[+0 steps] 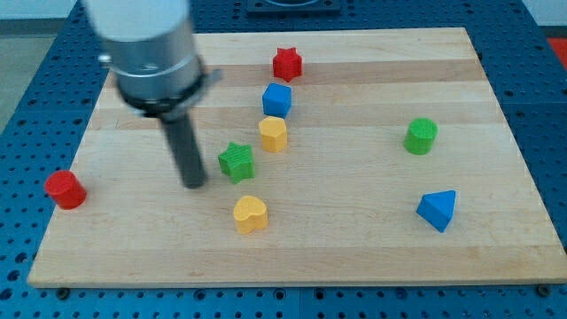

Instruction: Move the red circle to the bottom left

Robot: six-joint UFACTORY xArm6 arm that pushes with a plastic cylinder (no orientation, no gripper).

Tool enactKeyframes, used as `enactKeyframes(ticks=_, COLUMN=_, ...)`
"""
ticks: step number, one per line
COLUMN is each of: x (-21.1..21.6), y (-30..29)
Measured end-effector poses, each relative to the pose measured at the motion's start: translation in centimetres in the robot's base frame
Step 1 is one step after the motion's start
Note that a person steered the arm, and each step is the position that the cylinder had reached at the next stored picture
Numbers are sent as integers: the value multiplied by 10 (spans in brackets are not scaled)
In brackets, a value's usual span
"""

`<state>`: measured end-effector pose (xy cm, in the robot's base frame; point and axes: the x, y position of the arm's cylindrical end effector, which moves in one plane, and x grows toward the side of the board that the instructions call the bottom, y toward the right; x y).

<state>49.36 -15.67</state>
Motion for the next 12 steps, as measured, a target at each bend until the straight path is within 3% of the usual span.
enactKeyframes(ticks=1, x=-26, y=37)
enactKeyframes(ticks=2, x=-29, y=86)
enactKeyframes(ticks=3, x=-17, y=91)
enactKeyframes(ticks=5, x=-27, y=23)
enactKeyframes(ticks=6, x=-87, y=5)
enactKeyframes(ticks=7, x=-89, y=-82)
enactKeyframes(ticks=8, x=-77, y=-147)
enactKeyframes(ticks=10, x=-11, y=-144)
enactKeyframes(ticks=11, x=-11, y=-148)
enactKeyframes(ticks=12, x=38, y=-130)
